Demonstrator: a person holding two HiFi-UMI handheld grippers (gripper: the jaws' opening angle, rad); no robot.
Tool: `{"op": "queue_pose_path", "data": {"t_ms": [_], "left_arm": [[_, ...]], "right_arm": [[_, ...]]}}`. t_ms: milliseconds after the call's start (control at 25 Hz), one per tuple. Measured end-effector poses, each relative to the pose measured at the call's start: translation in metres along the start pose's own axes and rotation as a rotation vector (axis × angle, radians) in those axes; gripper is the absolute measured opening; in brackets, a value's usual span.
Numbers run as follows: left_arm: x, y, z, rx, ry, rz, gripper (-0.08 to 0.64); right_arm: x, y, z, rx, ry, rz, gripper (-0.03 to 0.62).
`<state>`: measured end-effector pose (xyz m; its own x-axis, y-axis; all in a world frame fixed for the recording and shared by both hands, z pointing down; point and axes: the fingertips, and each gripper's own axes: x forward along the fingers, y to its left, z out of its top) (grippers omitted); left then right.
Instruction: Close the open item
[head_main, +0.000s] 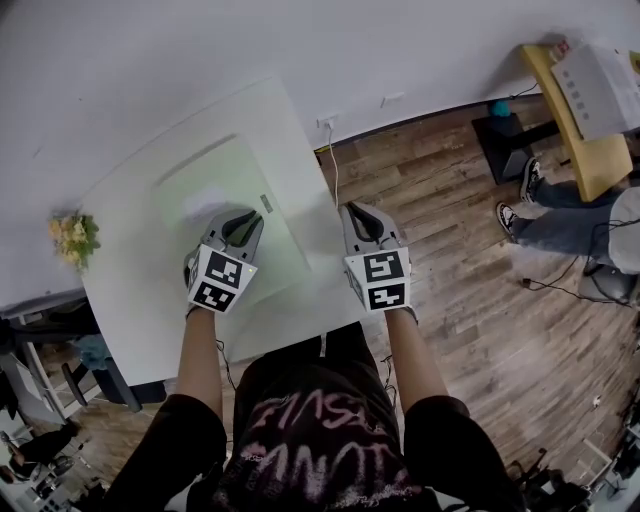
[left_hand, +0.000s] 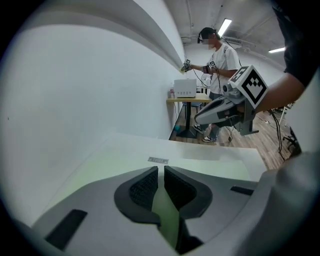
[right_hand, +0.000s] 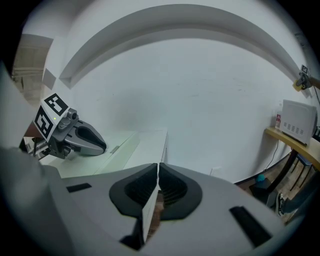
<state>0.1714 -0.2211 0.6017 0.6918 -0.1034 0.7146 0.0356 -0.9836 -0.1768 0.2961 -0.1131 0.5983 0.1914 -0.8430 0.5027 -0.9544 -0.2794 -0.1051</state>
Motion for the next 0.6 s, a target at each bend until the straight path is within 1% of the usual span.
{"op": "queue_pose_path", "data": {"t_ms": [120, 320, 600], "left_arm": [[0.0024, -0.0007, -0.0015, -0.006, 0.012, -0.014, 0.049], [0.0056, -0.0047, -0.0019, 0.001, 0.039, -0.039, 0.027], [0.0085, -0.0042, -0.0064, -0.018, 0.051, -0.053, 0.023]], "right_arm": [[-0.0036, -0.0064, -0.0064, -0.005, 0.021, -0.005, 0.026], [-0.0055, -0.0054, -0.0083, 0.004, 0.011, 0.001, 0.026], [-0.0086, -0.0066, -0.0029, -0.002, 0.003, 0.003, 0.026]]}}
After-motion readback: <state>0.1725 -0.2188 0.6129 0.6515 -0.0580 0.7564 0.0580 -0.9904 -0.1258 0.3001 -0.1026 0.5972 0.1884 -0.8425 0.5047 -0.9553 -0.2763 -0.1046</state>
